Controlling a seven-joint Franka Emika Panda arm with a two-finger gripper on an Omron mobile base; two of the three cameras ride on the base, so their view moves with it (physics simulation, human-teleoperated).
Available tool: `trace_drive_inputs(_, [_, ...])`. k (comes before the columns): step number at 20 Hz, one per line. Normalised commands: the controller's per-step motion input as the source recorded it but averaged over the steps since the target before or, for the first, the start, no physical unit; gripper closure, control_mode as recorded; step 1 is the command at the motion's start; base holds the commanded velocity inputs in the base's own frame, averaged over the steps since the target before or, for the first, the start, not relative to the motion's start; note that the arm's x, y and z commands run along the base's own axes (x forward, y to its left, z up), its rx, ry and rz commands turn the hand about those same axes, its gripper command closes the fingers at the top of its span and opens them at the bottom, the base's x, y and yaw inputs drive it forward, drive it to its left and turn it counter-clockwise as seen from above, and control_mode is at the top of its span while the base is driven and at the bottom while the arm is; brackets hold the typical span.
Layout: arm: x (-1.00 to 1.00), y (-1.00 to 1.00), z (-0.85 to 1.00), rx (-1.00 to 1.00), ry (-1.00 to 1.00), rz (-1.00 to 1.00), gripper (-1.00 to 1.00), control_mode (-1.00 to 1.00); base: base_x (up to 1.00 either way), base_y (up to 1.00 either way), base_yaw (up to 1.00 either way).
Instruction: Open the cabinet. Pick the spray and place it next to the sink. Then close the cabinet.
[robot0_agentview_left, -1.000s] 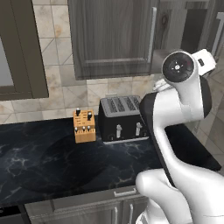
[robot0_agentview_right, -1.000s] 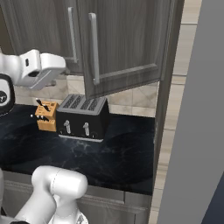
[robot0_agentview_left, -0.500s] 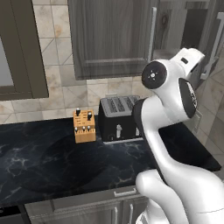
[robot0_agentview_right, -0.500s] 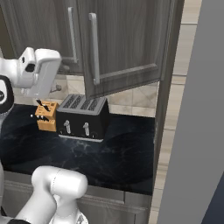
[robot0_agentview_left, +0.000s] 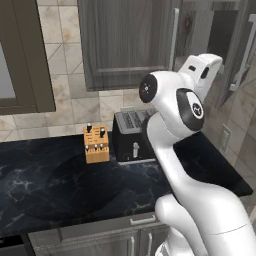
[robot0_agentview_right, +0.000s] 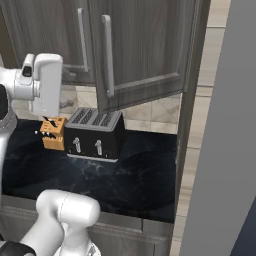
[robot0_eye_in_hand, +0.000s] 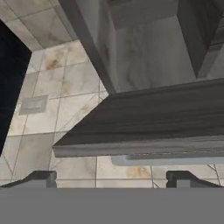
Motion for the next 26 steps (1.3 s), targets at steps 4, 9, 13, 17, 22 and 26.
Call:
trace_drive_inputs(4, [0.03,0.00,0.00,-0.19,0.09,-0.21,-1.00,-1.00,0.00,0.00,0.00])
trace_drive_inputs(9, [0.37,0.00,0.00,-0.13,0.01,-0.15,-1.00,-1.00,0.00,0.00,0.00])
trace_drive_inputs(13, [0.42,-0.02,0.00,0.00,0.00,-0.05,-1.00,-1.00,0.00,0.00,0.00])
trace_drive_inputs(17, [0.52,-0.10,0.00,0.00,0.00,-0.02,-1.00,-1.00,0.00,0.00,0.00])
trace_drive_inputs(22, [0.41,-0.15,0.00,0.00,0.10,-0.04,-1.00,-1.00,0.00,0.00,0.00])
trace_drive_inputs(26, [0.20,-0.27,0.00,0.00,0.12,-0.07,-1.00,-1.00,0.00,0.00,0.00])
